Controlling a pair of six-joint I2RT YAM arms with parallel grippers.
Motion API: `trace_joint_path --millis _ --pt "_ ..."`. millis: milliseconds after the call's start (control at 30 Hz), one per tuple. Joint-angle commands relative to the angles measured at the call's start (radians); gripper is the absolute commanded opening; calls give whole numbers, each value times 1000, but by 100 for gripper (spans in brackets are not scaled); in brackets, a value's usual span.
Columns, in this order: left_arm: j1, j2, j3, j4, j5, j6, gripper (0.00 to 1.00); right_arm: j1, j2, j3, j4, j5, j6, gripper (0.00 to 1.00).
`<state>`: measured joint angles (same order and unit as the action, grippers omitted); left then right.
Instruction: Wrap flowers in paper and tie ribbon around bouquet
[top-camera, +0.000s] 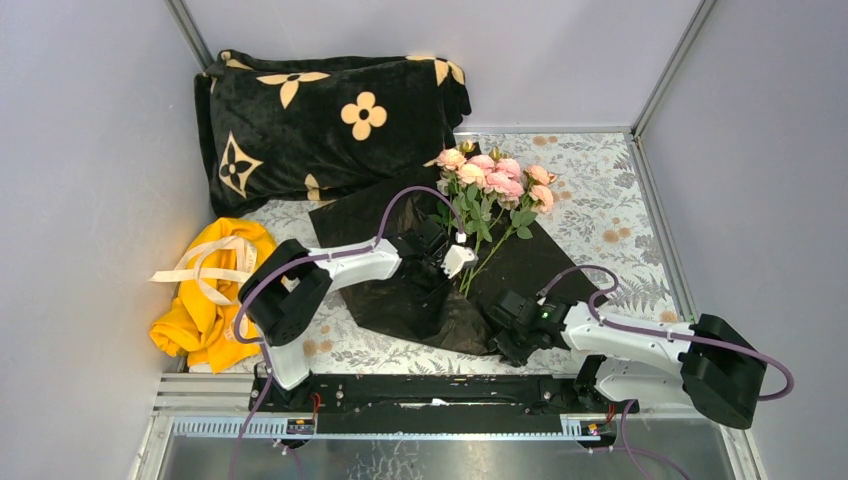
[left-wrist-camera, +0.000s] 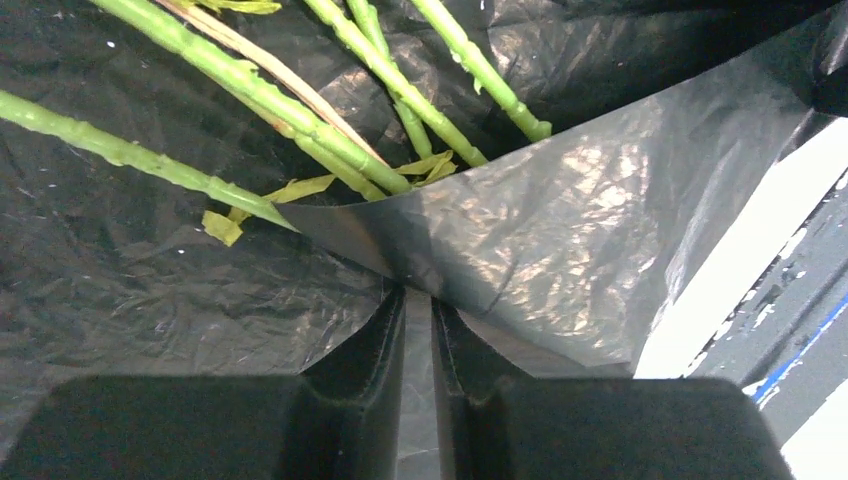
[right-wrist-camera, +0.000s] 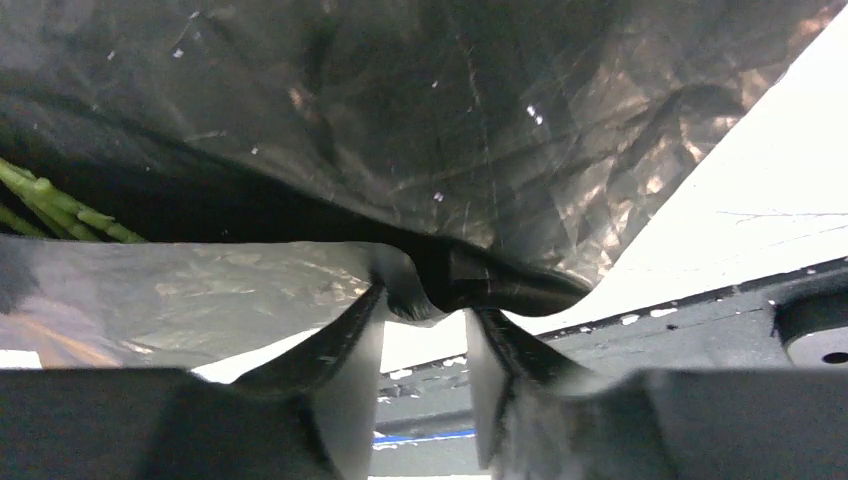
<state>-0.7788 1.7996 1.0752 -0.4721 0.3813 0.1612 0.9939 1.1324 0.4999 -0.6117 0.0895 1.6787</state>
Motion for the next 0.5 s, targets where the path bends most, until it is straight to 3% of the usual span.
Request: trace_joint_path --millis 0,100,200,333,467 --pt "2 -22 11 -15 -83 47 22 -9 47 -18 -6 102 -48 31" --pt "1 -55 60 -85 -110 77 24 -9 48 -1 -11 131 -79 14" --pt "-3 -105 124 -180 -111 113 30 -9 60 35 -37 157 -119 4" --pt "-54 -166 205 -309 -91 159 43 -9 79 91 -65 180 -148 0" --pt "-114 -201 218 -375 45 180 44 -9 69 108 -87 199 -150 0"
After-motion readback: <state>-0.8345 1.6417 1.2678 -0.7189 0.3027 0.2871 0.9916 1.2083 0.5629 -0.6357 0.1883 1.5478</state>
